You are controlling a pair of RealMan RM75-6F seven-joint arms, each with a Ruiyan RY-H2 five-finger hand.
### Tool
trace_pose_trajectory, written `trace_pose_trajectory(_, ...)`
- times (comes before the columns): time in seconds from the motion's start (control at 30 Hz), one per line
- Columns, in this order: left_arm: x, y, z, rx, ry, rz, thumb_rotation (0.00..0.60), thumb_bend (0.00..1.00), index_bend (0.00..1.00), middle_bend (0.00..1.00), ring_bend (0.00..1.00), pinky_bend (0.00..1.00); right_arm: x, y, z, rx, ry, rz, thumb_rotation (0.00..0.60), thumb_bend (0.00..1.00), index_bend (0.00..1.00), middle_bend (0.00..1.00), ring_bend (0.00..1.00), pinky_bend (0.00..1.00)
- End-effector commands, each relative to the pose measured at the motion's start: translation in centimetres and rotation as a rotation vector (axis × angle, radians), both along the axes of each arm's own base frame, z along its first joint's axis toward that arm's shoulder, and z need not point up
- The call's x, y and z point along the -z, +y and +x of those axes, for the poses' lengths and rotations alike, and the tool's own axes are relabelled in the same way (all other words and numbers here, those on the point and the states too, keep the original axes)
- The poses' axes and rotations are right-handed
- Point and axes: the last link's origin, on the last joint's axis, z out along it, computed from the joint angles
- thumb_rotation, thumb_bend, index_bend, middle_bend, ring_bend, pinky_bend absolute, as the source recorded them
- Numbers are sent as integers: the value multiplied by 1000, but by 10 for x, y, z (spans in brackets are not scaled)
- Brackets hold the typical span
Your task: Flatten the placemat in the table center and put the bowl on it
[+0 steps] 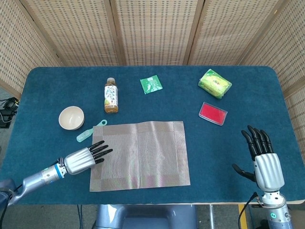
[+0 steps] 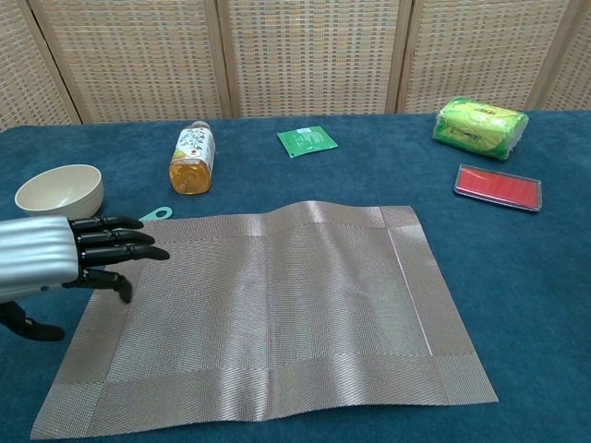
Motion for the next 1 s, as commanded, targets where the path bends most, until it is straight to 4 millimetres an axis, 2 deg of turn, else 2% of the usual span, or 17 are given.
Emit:
trace_pose_trajectory(0.03, -24, 5, -4, -13, -37, -15, 600, 0, 0, 0, 0, 0, 0, 0, 0, 0, -2, 2, 600, 0, 62, 0, 0, 0)
trace_pose_trajectory(0.23, -60, 24, -8, -97, -153, 97, 600, 0, 0, 0, 0, 0, 1, 0, 0, 1, -3, 3, 600, 0, 62, 0, 0, 0)
trace_pose_trajectory(0.27, -71, 35, -11, -194, -227, 154, 600, 0, 0, 0, 0, 0, 1, -1, 0, 1, -4, 4, 600, 0, 62, 0, 0, 0)
trace_pose_trajectory(0.33, -76, 46, -18, -306, -276, 194, 600, 0, 26, 0, 0, 0, 1, -1, 1, 1, -4, 5, 600, 0, 62, 0, 0, 0)
trace_pose_trajectory(0.47, -83, 70, -35, -530, -291, 282, 600, 0, 132, 0, 0, 0, 2, -1, 0, 2, -1, 9, 600, 0, 62, 0, 0, 0)
trace_pose_trajectory(0.6, -85, 80, -45, -640, -279, 342, 600, 15, 223, 0, 0, 0, 3, -1, 0, 4, -1, 11, 600, 0, 62, 0, 0, 0)
trace_pose_trajectory(0.73, -82, 87, -55, -718, -253, 373, 600, 137, 312, 0, 0, 0, 4, -2, 0, 7, 0, 14, 600, 0, 62, 0, 0, 0)
trace_pose_trajectory(0.83, -77, 89, -61, -757, -238, 378, 600, 204, 333, 0, 0, 0, 4, -3, -1, 8, 2, 17, 600, 0, 62, 0, 0, 0)
trace_pose_trajectory(1.0, -65, 90, -67, -805, -219, 358, 600, 246, 343, 0, 0, 0, 5, -3, -1, 10, 3, 18, 600, 0, 62, 0, 0, 0)
